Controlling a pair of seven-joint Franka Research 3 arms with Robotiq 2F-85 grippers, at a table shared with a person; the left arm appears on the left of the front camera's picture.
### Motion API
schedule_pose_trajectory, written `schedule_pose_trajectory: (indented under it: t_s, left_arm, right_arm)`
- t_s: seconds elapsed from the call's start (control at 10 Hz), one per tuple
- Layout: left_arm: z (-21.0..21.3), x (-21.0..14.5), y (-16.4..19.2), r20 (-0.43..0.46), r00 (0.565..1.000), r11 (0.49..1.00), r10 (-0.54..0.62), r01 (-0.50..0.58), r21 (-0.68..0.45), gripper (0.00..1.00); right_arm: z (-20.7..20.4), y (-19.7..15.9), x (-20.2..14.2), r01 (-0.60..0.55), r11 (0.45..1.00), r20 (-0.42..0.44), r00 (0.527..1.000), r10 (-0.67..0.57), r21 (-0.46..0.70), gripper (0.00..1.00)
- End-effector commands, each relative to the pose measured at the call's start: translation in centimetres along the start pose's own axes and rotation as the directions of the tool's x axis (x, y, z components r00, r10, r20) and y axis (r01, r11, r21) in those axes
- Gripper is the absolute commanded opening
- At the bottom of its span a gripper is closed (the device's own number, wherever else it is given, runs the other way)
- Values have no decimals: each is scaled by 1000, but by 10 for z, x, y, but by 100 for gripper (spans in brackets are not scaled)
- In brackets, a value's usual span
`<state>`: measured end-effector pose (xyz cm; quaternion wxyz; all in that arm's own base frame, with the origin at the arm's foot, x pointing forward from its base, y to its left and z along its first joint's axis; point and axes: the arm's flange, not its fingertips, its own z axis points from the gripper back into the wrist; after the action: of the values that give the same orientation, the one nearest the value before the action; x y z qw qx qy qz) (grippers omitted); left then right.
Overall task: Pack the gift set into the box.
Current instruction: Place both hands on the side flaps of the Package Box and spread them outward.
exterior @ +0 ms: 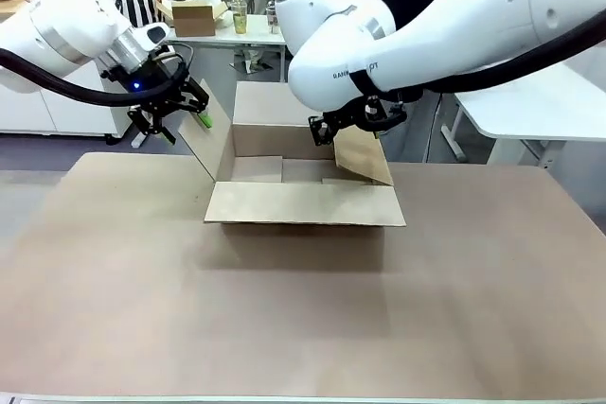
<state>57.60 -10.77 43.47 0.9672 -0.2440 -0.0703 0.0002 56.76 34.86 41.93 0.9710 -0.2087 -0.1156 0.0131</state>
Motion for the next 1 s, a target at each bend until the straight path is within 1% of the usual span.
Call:
schedule_pose_trajectory:
  t_s: [0.0,0.1,0.2,0.4,0.5,0.6,0.7,0.8,0.9]
  left_arm:
    - [2,0,0,6,1000,1000,11,-11,14,100]
    - [2,0,0,6,1000,1000,11,-11,14,100]
    - [2,0,0,6,1000,1000,11,-11,14,100]
    - [2,0,0,6,1000,1000,11,-11,14,100]
    - [2,0,0,6,1000,1000,11,-11,14,100]
    - [2,0,0,6,1000,1000,11,-11,14,100]
    - [2,0,0,6,1000,1000,11,-11,14,100]
    - [2,0,0,6,1000,1000,11,-11,14,100]
    - [2,0,0,6,1000,1000,11,-11,14,100]
  right_arm:
    - [11,-30,-9,85,995,19,996,-84,-45,100]
    - [11,-44,-11,93,994,16,996,-92,-58,100]
    - [12,-55,-15,92,994,18,996,-91,-54,100]
    - [13,-80,-17,127,991,17,992,-126,-43,100]
    - [11,-94,-12,124,992,7,992,-124,-1,100]
    - [7,-105,-9,101,990,-31,995,-99,101,100]
    - [0,-115,-9,123,973,-93,990,-106,197,100]
    - [-6,-125,-13,159,952,-131,983,-128,260,100]
    - [-11,-135,-20,208,936,-160,973,-168,285,100]
